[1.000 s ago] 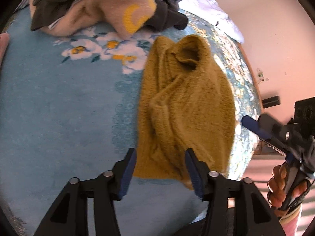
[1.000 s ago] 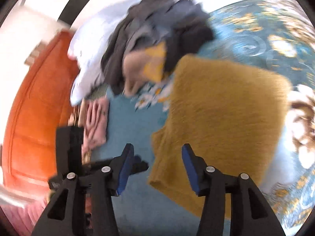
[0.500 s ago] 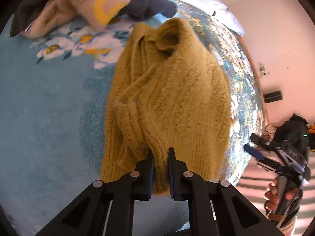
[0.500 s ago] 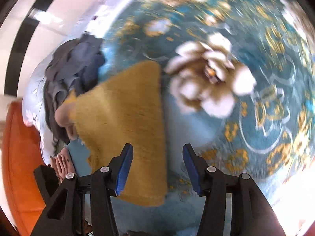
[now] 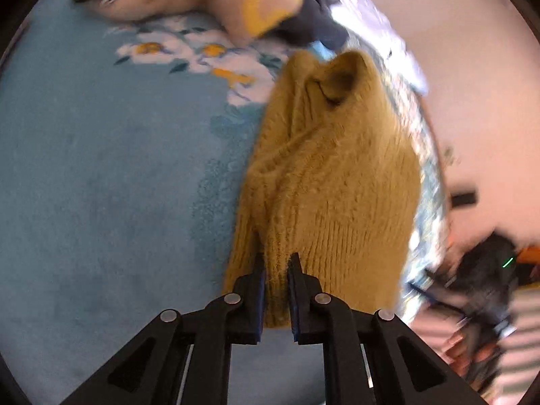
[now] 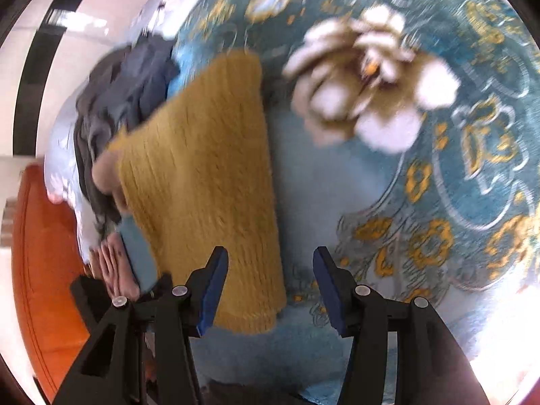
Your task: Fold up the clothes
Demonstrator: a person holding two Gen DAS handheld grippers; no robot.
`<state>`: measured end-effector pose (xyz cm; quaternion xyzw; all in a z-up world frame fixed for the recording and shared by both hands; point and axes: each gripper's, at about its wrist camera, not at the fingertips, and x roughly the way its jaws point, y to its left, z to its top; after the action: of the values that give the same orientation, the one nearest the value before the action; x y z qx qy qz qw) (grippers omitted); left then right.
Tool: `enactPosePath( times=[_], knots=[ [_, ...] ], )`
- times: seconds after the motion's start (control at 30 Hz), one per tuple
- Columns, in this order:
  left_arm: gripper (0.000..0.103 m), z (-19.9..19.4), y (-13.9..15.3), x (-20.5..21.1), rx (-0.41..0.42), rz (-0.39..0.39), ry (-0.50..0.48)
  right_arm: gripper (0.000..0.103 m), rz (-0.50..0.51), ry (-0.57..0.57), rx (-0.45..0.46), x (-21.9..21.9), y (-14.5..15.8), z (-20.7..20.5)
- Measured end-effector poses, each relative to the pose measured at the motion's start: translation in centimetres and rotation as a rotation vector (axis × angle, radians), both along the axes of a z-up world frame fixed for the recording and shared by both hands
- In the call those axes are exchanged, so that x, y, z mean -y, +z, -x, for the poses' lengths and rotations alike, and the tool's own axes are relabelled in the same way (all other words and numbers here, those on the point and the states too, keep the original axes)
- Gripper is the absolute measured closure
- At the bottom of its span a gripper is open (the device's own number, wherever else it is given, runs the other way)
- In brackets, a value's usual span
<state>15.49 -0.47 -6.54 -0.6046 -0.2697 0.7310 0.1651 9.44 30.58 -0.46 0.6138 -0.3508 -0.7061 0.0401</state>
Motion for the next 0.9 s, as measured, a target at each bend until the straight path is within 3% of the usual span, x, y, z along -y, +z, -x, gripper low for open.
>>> enactPosePath(
  times=[0.17,0.23,0.3,0.33,0.43,0.63,0.8,0.9],
  knots=[
    [0.087,0.7,1.0,-0.6,-0.032,-0.005,-0.039,0.049,0.101,0.007,0.029,0.9,-3.0,-0.4],
    [0.077,1.2,1.1,0.0,-0.027,-0.045,-0.024,0.049,0.151,-0.015,0.037,1.0,-3.9,-0.4],
    [0.033,1.8,1.2,0.6,-0.030,-0.077,-0.006,0.049,0.147,-0.017,0.036,1.1,-4.0,-0.3],
    [0.029,2.4,1.2,0.9,-0.045,-0.081,0.008,0.049,0.145,-0.017,0.035,1.2,-4.1,-0.2],
    [0.021,4.3,0.7,0.4,-0.046,-0.126,-0.020,0.049,0.132,-0.010,0.029,1.5,-3.9,0.1],
    [0.018,9.1,-0.7,-2.5,-0.055,-0.035,-0.166,0.049,0.110,-0.001,0.014,2.1,-3.3,0.4],
    [0.015,12.3,-2.2,-4.7,-0.040,-0.019,-0.231,0.049,0.093,-0.005,-0.019,2.3,-2.1,0.3],
    [0.011,13.7,-2.4,-5.3,-0.070,-0.049,-0.223,0.049,0.077,-0.010,-0.047,2.7,-1.1,0.2]
  ],
)
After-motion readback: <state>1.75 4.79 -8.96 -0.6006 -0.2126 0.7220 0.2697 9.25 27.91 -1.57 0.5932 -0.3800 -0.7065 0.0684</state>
